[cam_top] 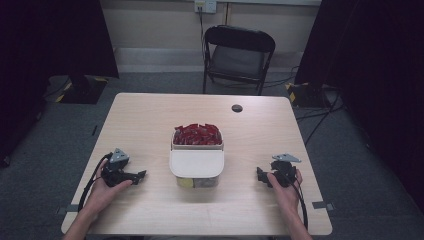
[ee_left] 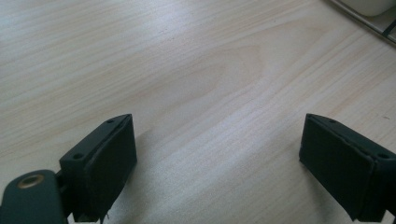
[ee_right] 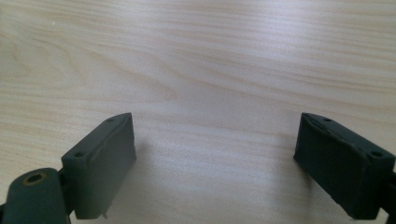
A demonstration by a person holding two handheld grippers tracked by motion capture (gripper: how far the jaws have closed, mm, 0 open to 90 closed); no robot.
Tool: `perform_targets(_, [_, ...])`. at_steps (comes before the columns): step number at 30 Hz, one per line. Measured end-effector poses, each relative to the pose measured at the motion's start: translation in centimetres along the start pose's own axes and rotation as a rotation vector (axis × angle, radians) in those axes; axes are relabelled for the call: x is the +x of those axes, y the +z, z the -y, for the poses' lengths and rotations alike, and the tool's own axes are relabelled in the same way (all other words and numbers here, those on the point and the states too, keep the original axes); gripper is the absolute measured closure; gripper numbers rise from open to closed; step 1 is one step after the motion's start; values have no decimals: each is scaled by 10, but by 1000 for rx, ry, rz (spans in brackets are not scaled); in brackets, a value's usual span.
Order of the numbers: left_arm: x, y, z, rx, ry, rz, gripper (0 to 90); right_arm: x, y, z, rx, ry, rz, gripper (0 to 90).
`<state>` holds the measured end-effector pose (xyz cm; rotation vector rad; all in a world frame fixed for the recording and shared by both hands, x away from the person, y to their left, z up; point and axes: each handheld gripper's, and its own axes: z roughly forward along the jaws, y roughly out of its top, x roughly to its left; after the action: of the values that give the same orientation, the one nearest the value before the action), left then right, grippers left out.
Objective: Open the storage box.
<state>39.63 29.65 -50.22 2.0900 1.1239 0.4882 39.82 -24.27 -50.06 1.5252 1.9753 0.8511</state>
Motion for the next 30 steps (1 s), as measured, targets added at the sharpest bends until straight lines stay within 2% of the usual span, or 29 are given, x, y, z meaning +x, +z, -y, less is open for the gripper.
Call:
perform_targets(11, [0, 0, 0, 0, 1, -3, 103, 1, 0, 0, 0, 10, 10, 120])
perform_targets(13, [1, 1, -1, 1, 2, -1, 100, 1, -1, 0, -2, 17, 10, 143])
perform_targets(16, [1, 1, -1, 0, 3, -1, 99, 0, -2, -1, 3, 20, -5, 145])
perform_targets(19, [1, 1, -1, 0, 3, -1, 99, -3, -8, -3, -16, 60, -8, 146])
perform_targets(23, [1, 1, -1, 1, 3, 0, 99, -3, -13, -5, -36, 69, -4, 146])
perform_targets(29, [1, 1, -1, 0, 1, 1, 99, 7, -22, -10, -61, 59, -45, 146])
perform_targets(30, [1, 1, -1, 0, -2, 2, 99, 11, -25, -10, -72, 51, -67, 146])
